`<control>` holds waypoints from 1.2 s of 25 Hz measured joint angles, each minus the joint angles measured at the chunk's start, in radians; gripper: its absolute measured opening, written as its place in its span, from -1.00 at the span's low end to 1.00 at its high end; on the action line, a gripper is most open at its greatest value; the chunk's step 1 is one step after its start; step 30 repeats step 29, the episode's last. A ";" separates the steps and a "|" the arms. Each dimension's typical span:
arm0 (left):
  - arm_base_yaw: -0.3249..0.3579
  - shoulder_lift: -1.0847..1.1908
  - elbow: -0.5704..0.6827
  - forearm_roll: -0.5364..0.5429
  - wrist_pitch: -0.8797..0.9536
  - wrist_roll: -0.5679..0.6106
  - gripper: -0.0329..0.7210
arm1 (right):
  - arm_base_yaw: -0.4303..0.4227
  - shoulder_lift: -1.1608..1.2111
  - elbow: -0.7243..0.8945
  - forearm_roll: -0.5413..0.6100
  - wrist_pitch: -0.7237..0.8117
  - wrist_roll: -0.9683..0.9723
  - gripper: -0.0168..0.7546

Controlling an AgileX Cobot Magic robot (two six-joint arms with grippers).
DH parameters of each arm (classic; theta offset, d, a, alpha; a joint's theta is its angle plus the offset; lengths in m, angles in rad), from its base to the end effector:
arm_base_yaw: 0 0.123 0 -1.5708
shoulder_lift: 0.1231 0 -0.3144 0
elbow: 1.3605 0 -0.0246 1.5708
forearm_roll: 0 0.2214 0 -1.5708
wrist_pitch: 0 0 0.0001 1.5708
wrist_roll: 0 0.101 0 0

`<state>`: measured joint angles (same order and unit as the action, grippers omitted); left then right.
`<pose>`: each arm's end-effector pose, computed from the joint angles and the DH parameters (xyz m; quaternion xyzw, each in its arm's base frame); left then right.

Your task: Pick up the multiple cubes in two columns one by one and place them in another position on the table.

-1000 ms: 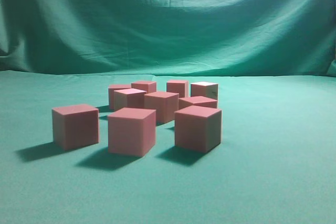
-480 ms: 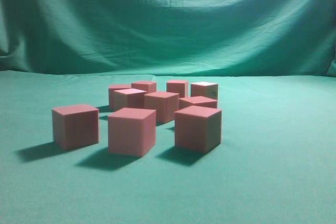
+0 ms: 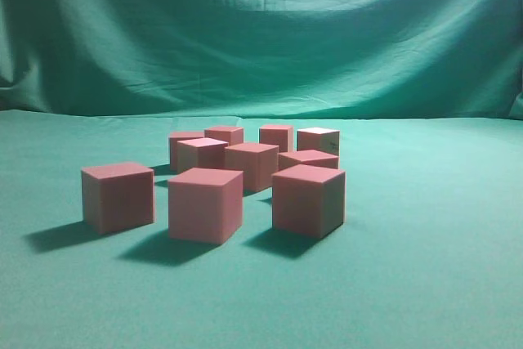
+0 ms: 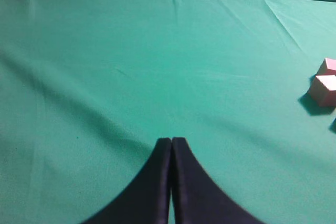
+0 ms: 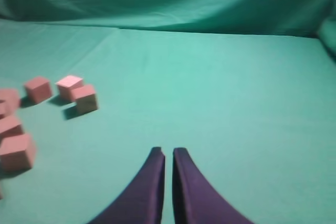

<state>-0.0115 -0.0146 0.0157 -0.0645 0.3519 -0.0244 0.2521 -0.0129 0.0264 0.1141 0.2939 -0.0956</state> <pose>0.0033 -0.0023 0.1740 -0.0224 0.7940 -0.0381 0.6063 0.0040 0.0045 0.1764 -0.1030 0.7731 0.0956 0.6185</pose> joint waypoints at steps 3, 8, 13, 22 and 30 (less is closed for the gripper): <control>0.000 0.000 0.000 0.000 0.000 0.000 -0.91 | -0.056 0.000 0.000 0.004 0.013 0.001 -0.83; 0.000 0.000 0.000 0.000 0.000 0.000 -0.91 | -0.126 0.000 0.000 0.005 0.079 0.001 -0.83; 0.000 0.000 0.000 0.000 0.000 0.000 -0.91 | -0.172 0.000 0.001 0.005 0.098 0.001 -0.83; 0.000 0.000 0.000 0.000 0.000 0.000 -0.91 | -0.171 0.000 0.001 0.014 0.098 0.001 -0.83; 0.000 0.000 0.000 0.000 0.000 0.000 -0.91 | -0.171 0.000 0.001 0.015 0.098 0.001 -0.83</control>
